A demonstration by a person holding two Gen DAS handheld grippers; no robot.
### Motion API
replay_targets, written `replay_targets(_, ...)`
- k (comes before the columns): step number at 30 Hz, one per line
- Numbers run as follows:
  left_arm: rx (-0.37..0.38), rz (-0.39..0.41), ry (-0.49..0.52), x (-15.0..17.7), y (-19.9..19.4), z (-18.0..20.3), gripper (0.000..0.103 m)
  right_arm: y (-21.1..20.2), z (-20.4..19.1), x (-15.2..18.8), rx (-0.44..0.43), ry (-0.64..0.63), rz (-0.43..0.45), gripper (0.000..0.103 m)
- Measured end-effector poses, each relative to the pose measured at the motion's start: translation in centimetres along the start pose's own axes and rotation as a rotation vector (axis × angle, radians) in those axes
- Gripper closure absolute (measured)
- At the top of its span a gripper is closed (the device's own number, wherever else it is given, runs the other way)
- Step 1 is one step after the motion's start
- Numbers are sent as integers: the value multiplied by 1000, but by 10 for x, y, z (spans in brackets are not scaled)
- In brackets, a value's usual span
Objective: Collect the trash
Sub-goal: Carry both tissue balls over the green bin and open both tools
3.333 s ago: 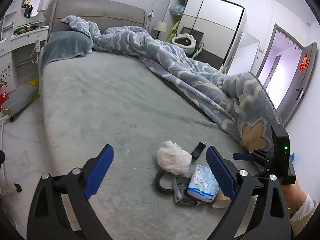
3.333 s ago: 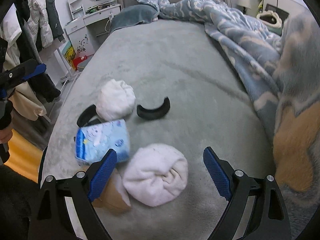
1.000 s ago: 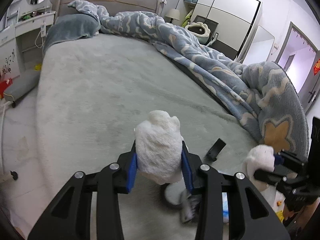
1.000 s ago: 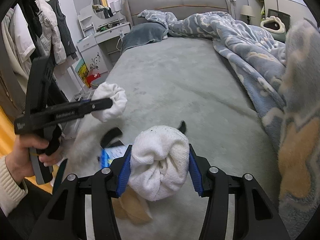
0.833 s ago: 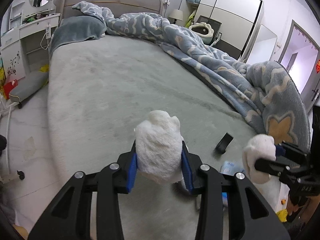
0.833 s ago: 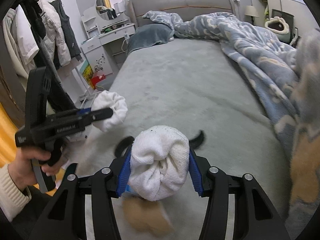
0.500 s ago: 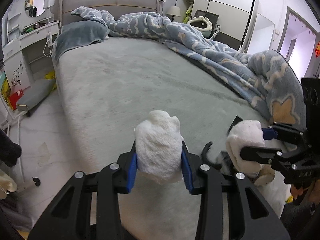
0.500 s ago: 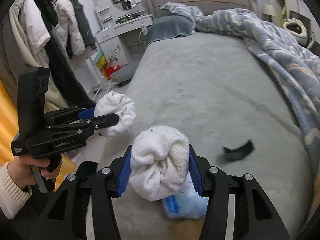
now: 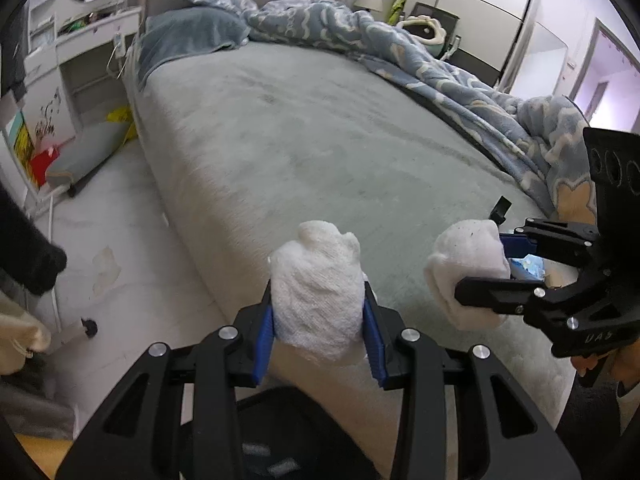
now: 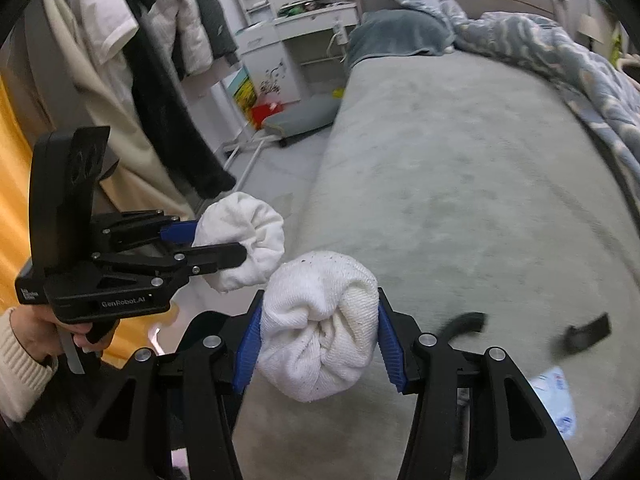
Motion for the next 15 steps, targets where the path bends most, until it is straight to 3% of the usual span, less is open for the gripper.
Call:
replay_targets(7, -22, -52, -10, 22, -6, -25, 60, 23, -25, -2, -34, -37, -39, 51)
replay_targets(11, 2, -112, -51, 44, -5, -41, 59, 36, -39, -3, -51, -53, -63, 51)
replay_targets(15, 0, -177, -31, 65, -1, -51, 59, 49, -53, -2, -71, -71, -84, 51)
Point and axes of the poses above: each gripper's, at about its wrist camera, not at the fingertips, and y roughly the way its jaws point, z to its right, x to its underside, the point moved 8 cm from there along y, roughly the way its jaws point, and after that the axes turned 7 degrees about -x, right-handed, at the moved point
